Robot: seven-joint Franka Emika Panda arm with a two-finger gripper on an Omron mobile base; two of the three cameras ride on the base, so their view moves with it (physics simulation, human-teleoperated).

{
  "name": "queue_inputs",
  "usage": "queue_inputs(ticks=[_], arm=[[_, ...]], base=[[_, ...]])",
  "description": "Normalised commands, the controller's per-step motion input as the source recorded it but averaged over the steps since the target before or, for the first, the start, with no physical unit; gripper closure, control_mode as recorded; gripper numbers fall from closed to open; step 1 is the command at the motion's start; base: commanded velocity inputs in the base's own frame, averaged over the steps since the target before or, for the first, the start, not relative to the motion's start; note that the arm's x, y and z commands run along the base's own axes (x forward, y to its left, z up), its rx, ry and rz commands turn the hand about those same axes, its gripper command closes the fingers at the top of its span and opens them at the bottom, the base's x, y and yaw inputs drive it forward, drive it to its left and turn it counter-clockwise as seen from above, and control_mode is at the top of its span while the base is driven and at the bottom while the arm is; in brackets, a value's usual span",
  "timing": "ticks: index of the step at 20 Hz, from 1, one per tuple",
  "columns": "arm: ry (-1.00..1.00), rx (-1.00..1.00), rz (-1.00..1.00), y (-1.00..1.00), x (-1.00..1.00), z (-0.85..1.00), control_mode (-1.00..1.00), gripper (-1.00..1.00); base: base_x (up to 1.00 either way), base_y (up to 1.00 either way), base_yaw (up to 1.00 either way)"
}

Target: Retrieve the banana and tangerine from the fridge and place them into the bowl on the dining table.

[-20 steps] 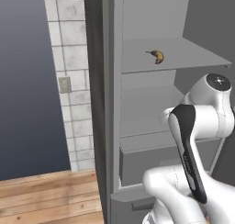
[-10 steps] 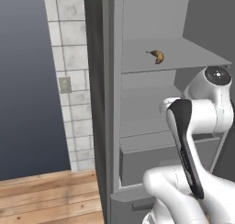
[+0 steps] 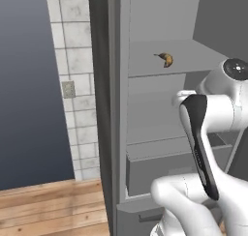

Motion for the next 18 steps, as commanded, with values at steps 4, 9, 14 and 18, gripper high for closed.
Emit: queue_inputs(ticks=[4,9,14,18], arm=[[-0.07,0.03,0.00,-0.20,0.15,0.33,-1.00,-1.00],[-0.08,0.04,0.00,-0.20,0.14,0.40,-1.00,-1.00],[-0.07,0.02,0.00,-0.05,0.18,0.48,-1.00,-1.00],[-0.06,0.00,0.00,0.00,0.32,0.37,-1.00,-1.00]], base=[[0.00,0.00,0.00],[0.00,0.00,0.00],[0.00,0.00,0.00],[0.00,0.00,0.00]])
